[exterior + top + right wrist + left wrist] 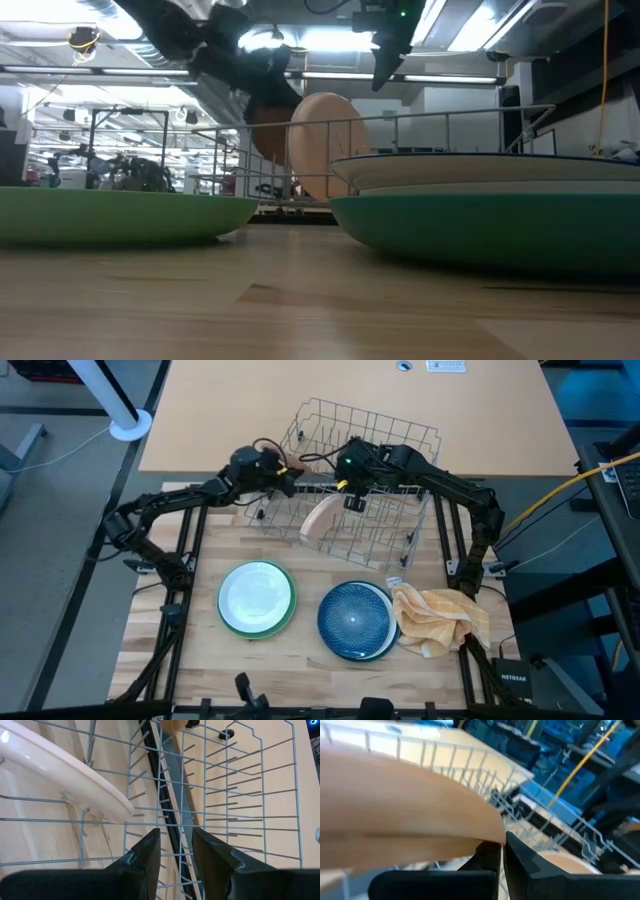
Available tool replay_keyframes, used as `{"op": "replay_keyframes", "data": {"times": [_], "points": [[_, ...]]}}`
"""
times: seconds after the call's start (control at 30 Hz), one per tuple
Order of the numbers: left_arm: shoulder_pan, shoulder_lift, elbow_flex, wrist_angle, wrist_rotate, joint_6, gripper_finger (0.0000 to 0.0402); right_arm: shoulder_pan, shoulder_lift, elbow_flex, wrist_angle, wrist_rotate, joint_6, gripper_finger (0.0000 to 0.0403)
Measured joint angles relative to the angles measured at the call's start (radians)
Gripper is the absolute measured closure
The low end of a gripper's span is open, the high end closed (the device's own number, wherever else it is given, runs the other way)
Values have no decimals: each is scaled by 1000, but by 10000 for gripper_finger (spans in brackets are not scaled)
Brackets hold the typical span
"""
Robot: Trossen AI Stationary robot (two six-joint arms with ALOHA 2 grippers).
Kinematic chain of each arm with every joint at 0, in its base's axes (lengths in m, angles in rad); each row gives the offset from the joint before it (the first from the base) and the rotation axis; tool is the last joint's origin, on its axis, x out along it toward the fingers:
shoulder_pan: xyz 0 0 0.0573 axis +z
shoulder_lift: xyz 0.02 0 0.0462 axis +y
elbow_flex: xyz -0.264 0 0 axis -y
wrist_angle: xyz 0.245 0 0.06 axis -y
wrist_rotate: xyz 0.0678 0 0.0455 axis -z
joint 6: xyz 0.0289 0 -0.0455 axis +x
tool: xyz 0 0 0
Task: Sort dishes
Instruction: Adjust the plates in the dish rack
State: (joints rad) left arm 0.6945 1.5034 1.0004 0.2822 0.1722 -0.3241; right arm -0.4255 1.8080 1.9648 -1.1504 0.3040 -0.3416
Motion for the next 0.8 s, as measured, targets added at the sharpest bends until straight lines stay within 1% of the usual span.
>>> {"op": "replay_keyframes", "data": {"times": [0.1, 0.2, 0.3, 0.53, 0.63, 0.8], "points": [[19, -50, 1, -26, 12, 50, 399, 0, 0, 0, -3, 1, 0, 286], [39, -91, 1, -96, 77, 123, 400, 0, 0, 0, -3, 0, 0, 286], [59, -119, 1, -164, 194, 233, 400, 0, 0, 0, -3, -1, 0, 286], [111, -137, 0, -329, 527, 455, 400, 0, 0, 0, -3, -1, 0, 286], [129, -138, 0, -392, 600, 522, 401, 0, 0, 0, -3, -6, 0, 286], [157, -138, 0, -479, 669, 631, 401, 0, 0, 0, -3, -9, -2, 286]]}}
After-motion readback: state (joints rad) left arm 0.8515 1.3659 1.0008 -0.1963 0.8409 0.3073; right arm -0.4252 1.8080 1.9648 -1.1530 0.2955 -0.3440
